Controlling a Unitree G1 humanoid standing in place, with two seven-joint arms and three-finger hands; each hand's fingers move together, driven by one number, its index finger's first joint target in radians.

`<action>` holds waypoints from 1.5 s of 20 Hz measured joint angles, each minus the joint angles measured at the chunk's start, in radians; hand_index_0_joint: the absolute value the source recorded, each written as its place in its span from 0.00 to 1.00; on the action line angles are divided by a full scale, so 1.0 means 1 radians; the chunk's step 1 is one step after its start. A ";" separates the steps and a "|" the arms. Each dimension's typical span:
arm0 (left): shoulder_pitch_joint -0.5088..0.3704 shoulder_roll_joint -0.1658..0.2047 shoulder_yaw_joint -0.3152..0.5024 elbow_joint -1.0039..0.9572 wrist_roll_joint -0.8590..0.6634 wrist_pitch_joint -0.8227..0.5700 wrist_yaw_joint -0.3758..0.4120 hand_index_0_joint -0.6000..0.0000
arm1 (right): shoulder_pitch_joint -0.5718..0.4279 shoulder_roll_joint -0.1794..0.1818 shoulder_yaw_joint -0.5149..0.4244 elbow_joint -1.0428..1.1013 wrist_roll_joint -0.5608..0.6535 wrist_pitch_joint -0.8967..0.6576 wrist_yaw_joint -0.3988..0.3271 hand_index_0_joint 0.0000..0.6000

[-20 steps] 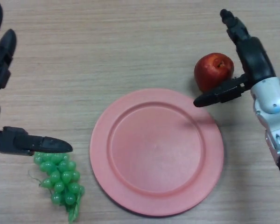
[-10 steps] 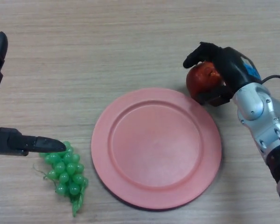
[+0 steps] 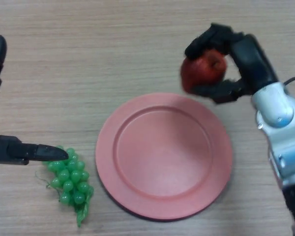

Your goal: Pick up the red apple and place it on the plate

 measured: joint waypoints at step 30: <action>0.049 -0.025 0.004 -0.068 -0.060 -0.018 0.000 1.00 | 0.286 -0.004 0.201 -0.601 0.004 0.274 0.109 0.00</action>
